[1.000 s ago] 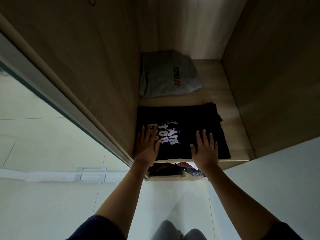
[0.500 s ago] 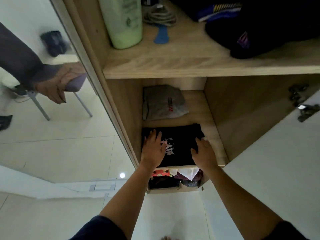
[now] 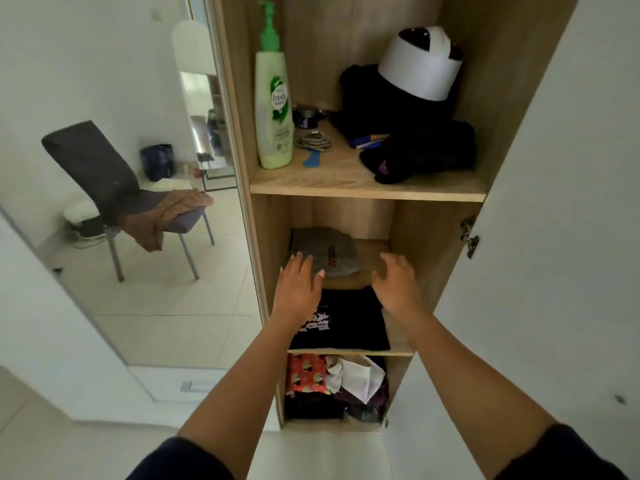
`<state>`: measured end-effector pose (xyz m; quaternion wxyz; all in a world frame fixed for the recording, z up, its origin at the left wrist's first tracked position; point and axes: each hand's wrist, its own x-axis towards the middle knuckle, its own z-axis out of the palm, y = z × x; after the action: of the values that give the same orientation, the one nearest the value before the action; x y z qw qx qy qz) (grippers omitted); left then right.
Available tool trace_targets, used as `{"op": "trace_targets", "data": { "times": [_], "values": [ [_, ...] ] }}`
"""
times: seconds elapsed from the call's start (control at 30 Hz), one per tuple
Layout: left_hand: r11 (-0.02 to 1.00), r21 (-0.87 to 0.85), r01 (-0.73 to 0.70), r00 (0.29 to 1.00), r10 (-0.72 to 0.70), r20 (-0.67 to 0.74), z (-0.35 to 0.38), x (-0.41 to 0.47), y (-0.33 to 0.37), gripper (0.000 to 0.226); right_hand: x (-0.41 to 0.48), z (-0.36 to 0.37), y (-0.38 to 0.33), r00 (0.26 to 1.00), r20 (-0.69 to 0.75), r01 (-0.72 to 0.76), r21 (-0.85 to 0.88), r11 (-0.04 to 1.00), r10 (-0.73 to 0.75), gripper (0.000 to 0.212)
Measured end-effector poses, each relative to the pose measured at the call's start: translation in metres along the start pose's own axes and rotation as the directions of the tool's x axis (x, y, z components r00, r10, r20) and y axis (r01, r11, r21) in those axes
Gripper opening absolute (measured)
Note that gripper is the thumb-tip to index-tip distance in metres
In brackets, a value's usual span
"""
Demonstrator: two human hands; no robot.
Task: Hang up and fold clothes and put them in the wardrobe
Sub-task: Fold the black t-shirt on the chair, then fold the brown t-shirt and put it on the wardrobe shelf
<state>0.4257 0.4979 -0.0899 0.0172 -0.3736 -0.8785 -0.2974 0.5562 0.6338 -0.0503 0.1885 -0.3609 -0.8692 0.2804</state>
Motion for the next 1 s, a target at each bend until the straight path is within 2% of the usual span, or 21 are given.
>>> {"op": "trace_targets", "data": {
  "times": [0.17, 0.3, 0.6, 0.83, 0.9, 0.97, 1.0],
  "values": [
    [0.998, 0.013, 0.057, 0.996, -0.056, -0.074, -0.010, -0.062, 0.015, 0.052, -0.054, -0.010, -0.017, 0.993, 0.030, 0.111, 0.028, 0.993, -0.112, 0.047],
    [0.990, 0.013, 0.141, 0.987, -0.139, -0.083, -0.022, -0.124, 0.019, 0.052, -0.100, 0.001, -0.028, 0.977, 0.119, 0.171, 0.057, 0.984, -0.177, 0.048],
    [0.893, 0.048, 0.447, 0.883, -0.433, -0.180, -0.094, -0.247, -0.040, 0.054, -0.190, 0.063, -0.108, 0.860, 0.341, 0.343, 0.166, 0.925, -0.380, 0.048],
    [0.745, 0.027, 0.667, 0.708, -0.622, -0.335, -0.179, -0.360, -0.119, 0.054, -0.279, 0.144, -0.205, 0.665, 0.508, 0.478, 0.274, 0.835, -0.548, 0.047],
    [0.675, 0.017, 0.737, 0.626, -0.674, -0.392, -0.203, -0.399, -0.142, 0.054, -0.311, 0.171, -0.236, 0.591, 0.550, 0.504, 0.320, 0.802, -0.591, 0.046],
    [0.598, -0.011, 0.801, 0.533, -0.722, -0.440, -0.239, -0.447, -0.180, 0.054, -0.356, 0.204, -0.284, 0.481, 0.583, 0.561, 0.369, 0.741, -0.655, 0.047],
    [0.572, -0.025, 0.820, 0.504, -0.742, -0.441, -0.246, -0.460, -0.187, 0.054, -0.367, 0.210, -0.293, 0.462, 0.596, 0.561, 0.376, 0.737, -0.657, 0.047]
  ]
}}
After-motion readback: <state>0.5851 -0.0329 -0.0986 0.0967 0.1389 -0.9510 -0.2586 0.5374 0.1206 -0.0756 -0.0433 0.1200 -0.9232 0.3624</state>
